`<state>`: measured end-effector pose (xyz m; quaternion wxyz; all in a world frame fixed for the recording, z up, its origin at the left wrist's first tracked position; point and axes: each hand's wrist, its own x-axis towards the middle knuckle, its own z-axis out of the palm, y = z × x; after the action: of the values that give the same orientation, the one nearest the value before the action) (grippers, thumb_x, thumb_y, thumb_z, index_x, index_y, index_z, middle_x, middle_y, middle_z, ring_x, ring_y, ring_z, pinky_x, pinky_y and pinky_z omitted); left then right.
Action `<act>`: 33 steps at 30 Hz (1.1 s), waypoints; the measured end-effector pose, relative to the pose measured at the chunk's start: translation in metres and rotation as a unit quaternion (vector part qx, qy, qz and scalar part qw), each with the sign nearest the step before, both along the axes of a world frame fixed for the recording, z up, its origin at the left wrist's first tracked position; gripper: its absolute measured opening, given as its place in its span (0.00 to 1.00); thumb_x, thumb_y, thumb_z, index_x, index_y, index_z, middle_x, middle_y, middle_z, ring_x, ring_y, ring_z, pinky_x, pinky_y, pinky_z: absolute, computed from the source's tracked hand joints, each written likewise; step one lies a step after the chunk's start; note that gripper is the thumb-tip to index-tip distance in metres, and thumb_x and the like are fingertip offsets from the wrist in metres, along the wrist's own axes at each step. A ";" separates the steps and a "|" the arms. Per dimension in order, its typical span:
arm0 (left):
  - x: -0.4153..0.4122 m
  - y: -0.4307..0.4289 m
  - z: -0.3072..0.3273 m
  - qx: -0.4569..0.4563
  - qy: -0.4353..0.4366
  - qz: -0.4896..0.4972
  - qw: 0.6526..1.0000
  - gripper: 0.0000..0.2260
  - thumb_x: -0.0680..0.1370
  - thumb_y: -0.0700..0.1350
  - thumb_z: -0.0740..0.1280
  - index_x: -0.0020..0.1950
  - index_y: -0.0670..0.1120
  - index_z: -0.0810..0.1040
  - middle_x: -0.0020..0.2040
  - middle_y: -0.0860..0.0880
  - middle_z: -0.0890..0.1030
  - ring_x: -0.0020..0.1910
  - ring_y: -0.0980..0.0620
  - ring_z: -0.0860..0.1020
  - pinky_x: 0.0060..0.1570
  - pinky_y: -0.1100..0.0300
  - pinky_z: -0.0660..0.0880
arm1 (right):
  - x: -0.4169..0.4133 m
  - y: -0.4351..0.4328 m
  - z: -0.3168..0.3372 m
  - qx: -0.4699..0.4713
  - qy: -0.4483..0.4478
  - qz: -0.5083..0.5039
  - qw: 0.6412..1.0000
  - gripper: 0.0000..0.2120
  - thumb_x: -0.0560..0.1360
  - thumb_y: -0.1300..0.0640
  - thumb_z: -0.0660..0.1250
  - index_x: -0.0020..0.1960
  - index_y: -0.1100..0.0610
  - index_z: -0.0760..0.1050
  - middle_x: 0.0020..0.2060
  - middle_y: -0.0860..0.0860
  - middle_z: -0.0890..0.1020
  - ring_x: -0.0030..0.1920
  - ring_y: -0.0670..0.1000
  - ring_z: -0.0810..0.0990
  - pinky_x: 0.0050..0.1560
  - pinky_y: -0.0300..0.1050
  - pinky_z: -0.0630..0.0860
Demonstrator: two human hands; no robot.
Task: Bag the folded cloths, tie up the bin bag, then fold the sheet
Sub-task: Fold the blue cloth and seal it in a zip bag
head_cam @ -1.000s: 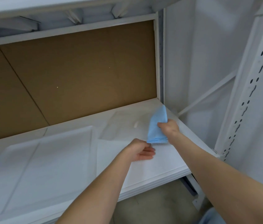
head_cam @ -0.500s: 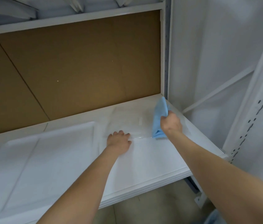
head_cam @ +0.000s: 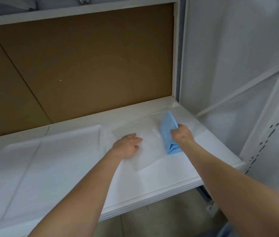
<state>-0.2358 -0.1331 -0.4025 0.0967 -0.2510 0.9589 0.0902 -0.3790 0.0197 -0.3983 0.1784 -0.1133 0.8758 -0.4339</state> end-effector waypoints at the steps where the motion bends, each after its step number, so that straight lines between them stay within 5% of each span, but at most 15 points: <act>1: 0.004 -0.002 -0.001 -0.021 -0.025 -0.002 0.999 0.22 0.82 0.50 0.53 0.76 0.60 0.57 0.78 0.54 0.55 0.76 0.51 0.56 0.72 0.55 0.58 | -0.001 -0.003 0.000 -0.018 -0.001 0.002 1.000 0.13 0.77 0.57 0.58 0.60 0.58 0.74 0.50 0.56 0.78 0.47 0.58 0.75 0.48 0.48 0.74; 7: -0.014 0.035 0.013 -0.177 -0.104 0.004 0.979 0.22 0.81 0.58 0.48 0.71 0.52 0.67 0.66 0.45 0.69 0.64 0.46 0.72 0.52 0.55 0.68 | 0.010 -0.023 0.001 -0.108 0.017 -0.020 0.994 0.13 0.79 0.56 0.59 0.60 0.60 0.73 0.54 0.59 0.79 0.51 0.60 0.77 0.52 0.50 0.75; 10: -0.021 0.050 0.017 -0.118 -0.108 0.012 0.987 0.23 0.80 0.59 0.50 0.60 0.47 0.76 0.57 0.45 0.77 0.56 0.47 0.77 0.48 0.58 0.68 | 0.011 -0.022 0.003 -0.096 0.013 -0.030 0.995 0.14 0.79 0.55 0.59 0.61 0.60 0.73 0.56 0.60 0.79 0.54 0.61 0.78 0.54 0.52 0.76; 13: -0.024 0.064 0.022 0.012 -0.088 0.026 0.996 0.20 0.80 0.56 0.54 0.37 0.45 0.76 0.37 0.48 0.82 0.32 0.51 0.78 0.36 0.63 0.69 | 0.007 -0.010 0.006 -0.048 0.012 -0.035 0.998 0.15 0.80 0.56 0.58 0.64 0.60 0.71 0.57 0.59 0.78 0.55 0.62 0.78 0.50 0.48 0.74; 15: -0.026 0.063 0.029 -0.004 -0.041 0.024 0.999 0.16 0.79 0.53 0.56 0.42 0.46 0.78 0.44 0.47 0.83 0.40 0.50 0.79 0.40 0.61 0.71 | 0.005 0.000 0.008 -0.011 -0.001 -0.033 0.999 0.16 0.79 0.57 0.58 0.65 0.60 0.70 0.58 0.59 0.78 0.53 0.61 0.78 0.48 0.47 0.73; 17: -0.023 0.053 0.027 -0.048 0.004 -0.002 0.999 0.13 0.79 0.49 0.59 0.61 0.49 0.77 0.62 0.47 0.77 0.60 0.47 0.75 0.54 0.57 0.72 | 0.005 0.007 0.008 0.011 -0.026 -0.028 0.999 0.16 0.78 0.58 0.58 0.65 0.60 0.69 0.57 0.59 0.78 0.46 0.59 0.78 0.45 0.45 0.74; 20: -0.005 0.035 0.013 0.001 -0.050 -0.057 0.997 0.27 0.79 0.55 0.61 0.76 0.59 0.57 0.78 0.50 0.55 0.77 0.48 0.53 0.73 0.49 0.58 | 0.007 0.013 0.007 0.000 -0.048 -0.026 0.999 0.16 0.77 0.59 0.59 0.64 0.60 0.70 0.55 0.58 0.79 0.47 0.59 0.79 0.46 0.46 0.77; 24: 0.008 0.028 0.000 0.022 -0.087 -0.012 0.996 0.31 0.77 0.66 0.56 0.77 0.63 0.48 0.79 0.54 0.45 0.78 0.48 0.46 0.75 0.46 0.52 | 0.009 0.007 0.007 -0.077 -0.054 -0.029 0.995 0.16 0.77 0.59 0.60 0.63 0.63 0.73 0.58 0.60 0.79 0.57 0.62 0.78 0.53 0.48 0.74; 29: 0.000 0.037 0.002 -0.053 -0.107 0.094 0.988 0.32 0.76 0.69 0.50 0.78 0.58 0.49 0.78 0.49 0.52 0.75 0.43 0.57 0.67 0.49 0.62 | 0.015 -0.005 0.010 -0.136 -0.064 -0.025 0.988 0.15 0.79 0.60 0.60 0.64 0.62 0.72 0.58 0.60 0.78 0.57 0.60 0.77 0.49 0.45 0.72; 33: -0.014 0.051 0.005 -0.048 -0.059 0.087 0.993 0.32 0.76 0.68 0.50 0.77 0.56 0.53 0.75 0.48 0.59 0.72 0.43 0.60 0.63 0.51 0.65 | 0.015 -0.007 0.007 -0.132 -0.067 -0.029 0.988 0.15 0.77 0.63 0.58 0.63 0.61 0.72 0.58 0.60 0.78 0.52 0.59 0.76 0.49 0.46 0.72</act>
<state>-0.2496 -0.0819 -0.3979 0.1328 -0.3426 0.9293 0.0367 -0.3638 0.0125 -0.3909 0.2079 -0.0811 0.7996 -0.5576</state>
